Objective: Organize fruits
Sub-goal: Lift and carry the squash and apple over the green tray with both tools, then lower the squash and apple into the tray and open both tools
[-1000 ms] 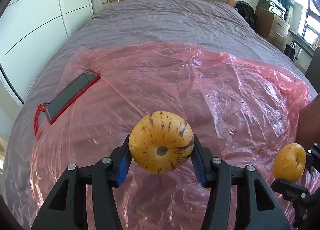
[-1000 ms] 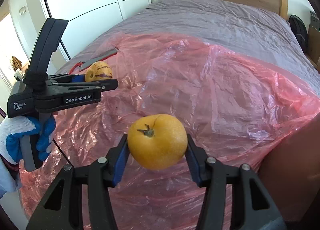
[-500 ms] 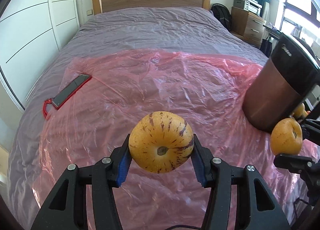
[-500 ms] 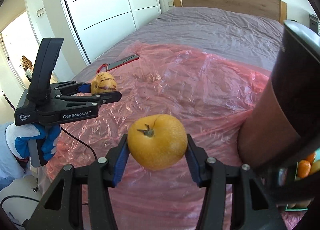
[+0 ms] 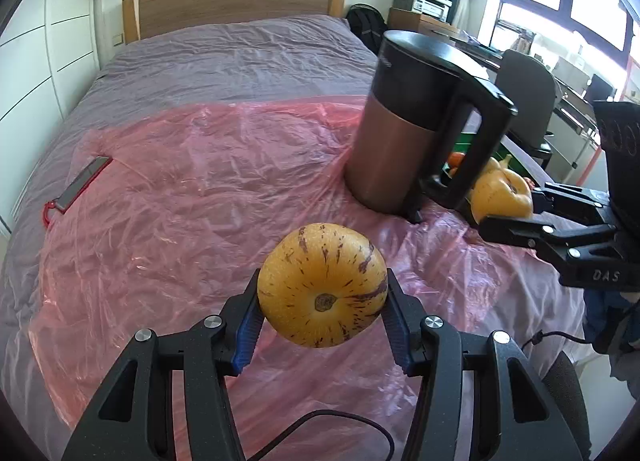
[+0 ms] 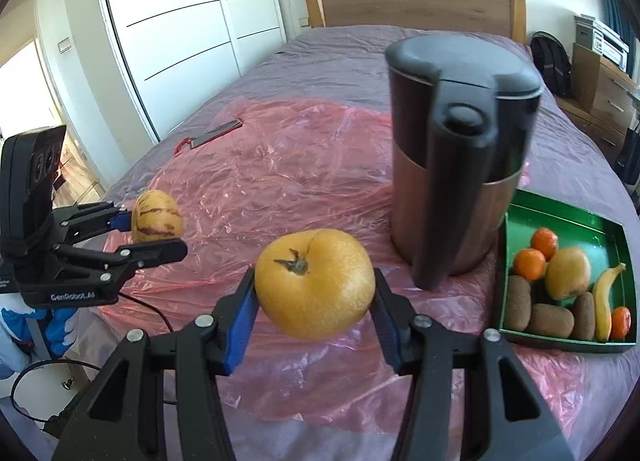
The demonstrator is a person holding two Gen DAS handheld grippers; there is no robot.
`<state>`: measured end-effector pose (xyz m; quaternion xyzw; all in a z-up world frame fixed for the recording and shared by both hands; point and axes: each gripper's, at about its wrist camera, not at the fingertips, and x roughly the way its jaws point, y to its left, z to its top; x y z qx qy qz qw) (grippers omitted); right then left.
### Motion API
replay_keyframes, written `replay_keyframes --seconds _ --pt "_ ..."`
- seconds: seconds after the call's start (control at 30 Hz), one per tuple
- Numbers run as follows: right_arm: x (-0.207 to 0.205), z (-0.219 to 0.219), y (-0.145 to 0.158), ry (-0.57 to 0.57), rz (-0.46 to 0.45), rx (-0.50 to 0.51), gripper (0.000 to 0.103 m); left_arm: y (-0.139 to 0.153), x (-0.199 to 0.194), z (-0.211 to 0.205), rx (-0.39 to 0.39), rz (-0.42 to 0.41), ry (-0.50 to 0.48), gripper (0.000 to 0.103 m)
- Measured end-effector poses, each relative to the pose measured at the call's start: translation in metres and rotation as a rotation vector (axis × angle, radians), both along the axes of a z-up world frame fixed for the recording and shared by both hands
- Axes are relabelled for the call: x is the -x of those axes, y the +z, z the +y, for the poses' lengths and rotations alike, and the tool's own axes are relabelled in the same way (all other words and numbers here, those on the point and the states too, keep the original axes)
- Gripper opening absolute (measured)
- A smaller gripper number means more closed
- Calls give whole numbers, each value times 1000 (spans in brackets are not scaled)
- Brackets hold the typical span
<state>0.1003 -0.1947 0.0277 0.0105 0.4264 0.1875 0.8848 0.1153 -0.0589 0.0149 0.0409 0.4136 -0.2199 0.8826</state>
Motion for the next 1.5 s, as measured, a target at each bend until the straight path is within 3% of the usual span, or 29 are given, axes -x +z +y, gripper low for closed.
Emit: replay_keyframes --seconds 0.33,0.87,1.23,1.5 --pt "29 -97 9 -189 -30 -36 61 14 30 -90 12 10 -178 48" --pt "35 -256 -14 -464 -33 -8 61 16 0 -248 10 18 -386 48" --pt "-3 -318 -47 -545 -12 42 61 9 -50 -324 -11 12 -420 48" --pt "-45 -356 -69 -575 8 115 61 -5 -101 -386 -39 -5 -360 48"
